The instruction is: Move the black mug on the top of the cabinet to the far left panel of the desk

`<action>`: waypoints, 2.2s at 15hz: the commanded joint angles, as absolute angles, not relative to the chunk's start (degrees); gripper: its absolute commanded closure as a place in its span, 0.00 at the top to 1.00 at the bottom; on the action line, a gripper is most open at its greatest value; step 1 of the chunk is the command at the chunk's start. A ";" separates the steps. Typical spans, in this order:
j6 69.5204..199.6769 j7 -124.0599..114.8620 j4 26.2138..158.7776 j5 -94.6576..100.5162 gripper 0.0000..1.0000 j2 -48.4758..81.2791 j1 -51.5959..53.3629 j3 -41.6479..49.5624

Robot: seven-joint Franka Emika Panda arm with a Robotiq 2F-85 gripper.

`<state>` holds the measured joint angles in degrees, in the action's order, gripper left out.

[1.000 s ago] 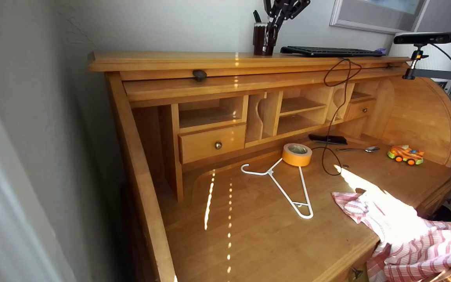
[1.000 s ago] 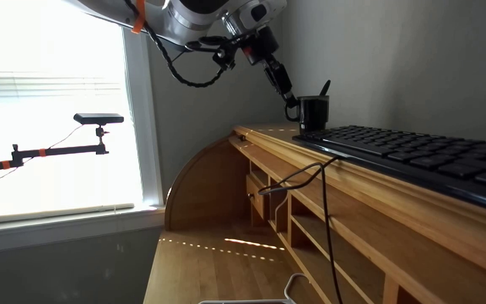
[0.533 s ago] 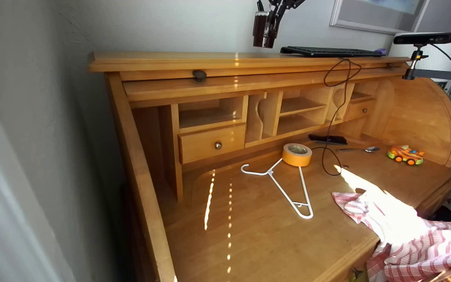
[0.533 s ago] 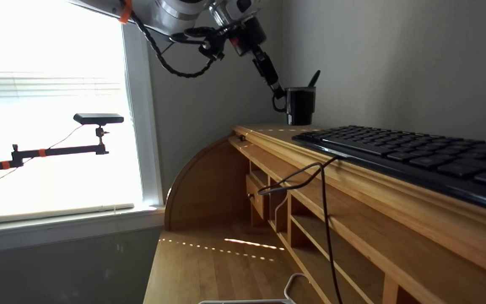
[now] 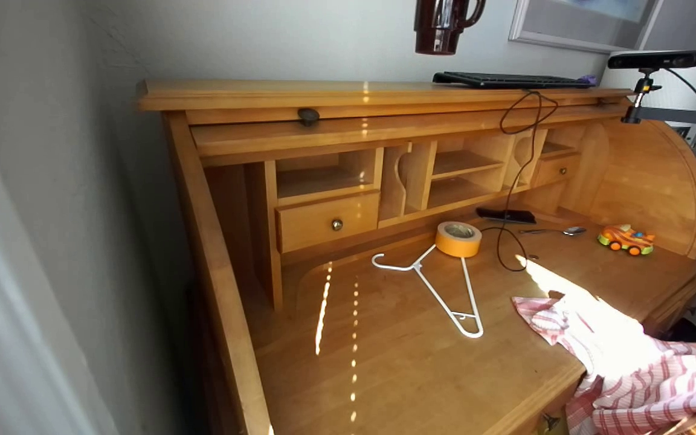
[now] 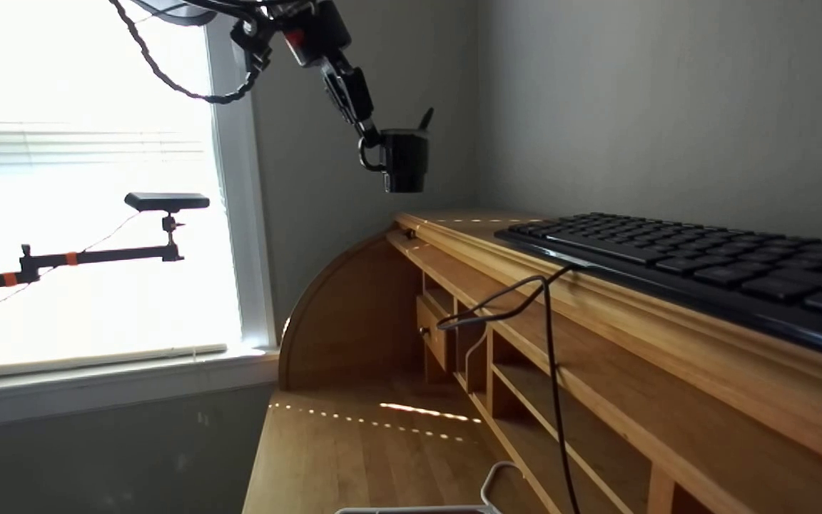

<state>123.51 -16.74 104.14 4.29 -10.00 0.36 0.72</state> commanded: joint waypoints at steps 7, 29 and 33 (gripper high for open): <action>145.48 11.48 132.78 -1.41 0.04 -19.55 2.87 1.89; 179.57 15.84 144.06 -1.24 0.04 3.24 8.70 -1.91; 181.93 16.17 141.65 -0.49 0.04 10.79 9.09 -4.31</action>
<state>179.52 14.73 144.44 -0.41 5.26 8.84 -3.14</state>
